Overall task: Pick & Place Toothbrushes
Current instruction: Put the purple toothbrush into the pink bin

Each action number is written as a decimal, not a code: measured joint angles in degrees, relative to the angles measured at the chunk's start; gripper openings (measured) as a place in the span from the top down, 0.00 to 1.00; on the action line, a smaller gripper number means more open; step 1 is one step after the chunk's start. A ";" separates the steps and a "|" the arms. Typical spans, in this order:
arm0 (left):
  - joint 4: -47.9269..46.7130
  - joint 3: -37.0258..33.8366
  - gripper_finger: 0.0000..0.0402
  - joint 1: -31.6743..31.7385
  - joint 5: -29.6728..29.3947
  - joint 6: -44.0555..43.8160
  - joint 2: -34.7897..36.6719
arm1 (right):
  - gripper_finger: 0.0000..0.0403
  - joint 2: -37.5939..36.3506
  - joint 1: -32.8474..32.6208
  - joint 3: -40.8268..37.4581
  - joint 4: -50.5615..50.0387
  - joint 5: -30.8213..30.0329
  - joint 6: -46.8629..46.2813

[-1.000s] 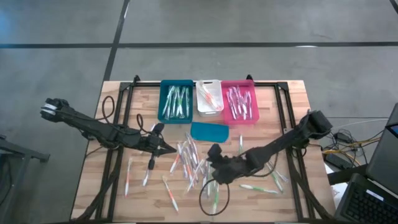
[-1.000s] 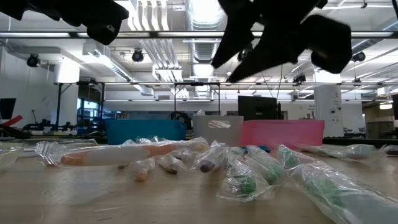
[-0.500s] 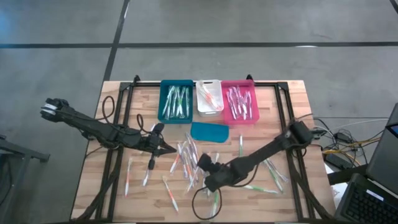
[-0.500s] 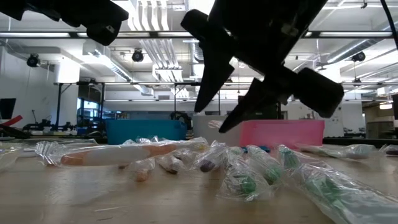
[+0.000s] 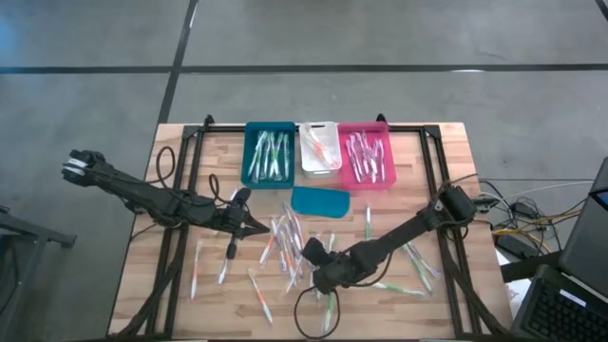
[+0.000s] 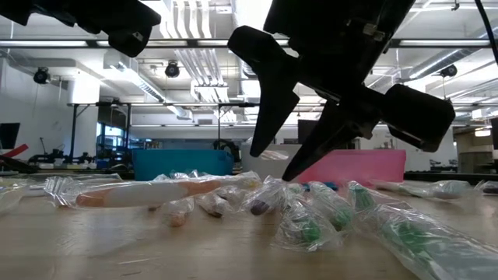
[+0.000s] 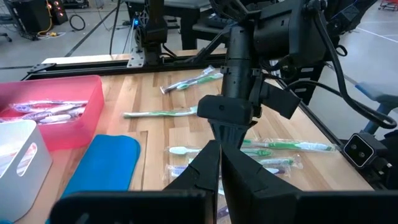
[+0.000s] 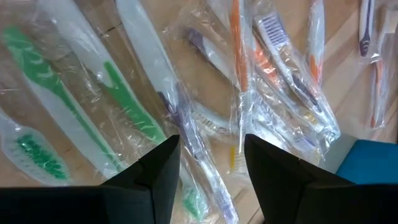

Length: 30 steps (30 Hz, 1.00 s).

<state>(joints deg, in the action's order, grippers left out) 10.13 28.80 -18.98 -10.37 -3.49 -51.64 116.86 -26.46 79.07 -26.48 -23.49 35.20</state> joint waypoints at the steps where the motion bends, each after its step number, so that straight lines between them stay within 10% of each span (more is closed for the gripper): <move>1: 0.00 0.00 0.95 0.00 0.00 0.00 0.00 | 0.56 0.00 0.06 0.00 0.02 0.00 -0.37; 30: -0.04 0.00 0.95 0.00 0.02 0.04 0.00 | 0.78 0.74 2.29 -4.87 6.78 5.79 -6.22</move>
<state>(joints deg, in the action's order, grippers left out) 10.09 28.80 -18.98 -10.35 -3.44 -51.64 117.60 -24.16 74.20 -19.70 -17.69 28.98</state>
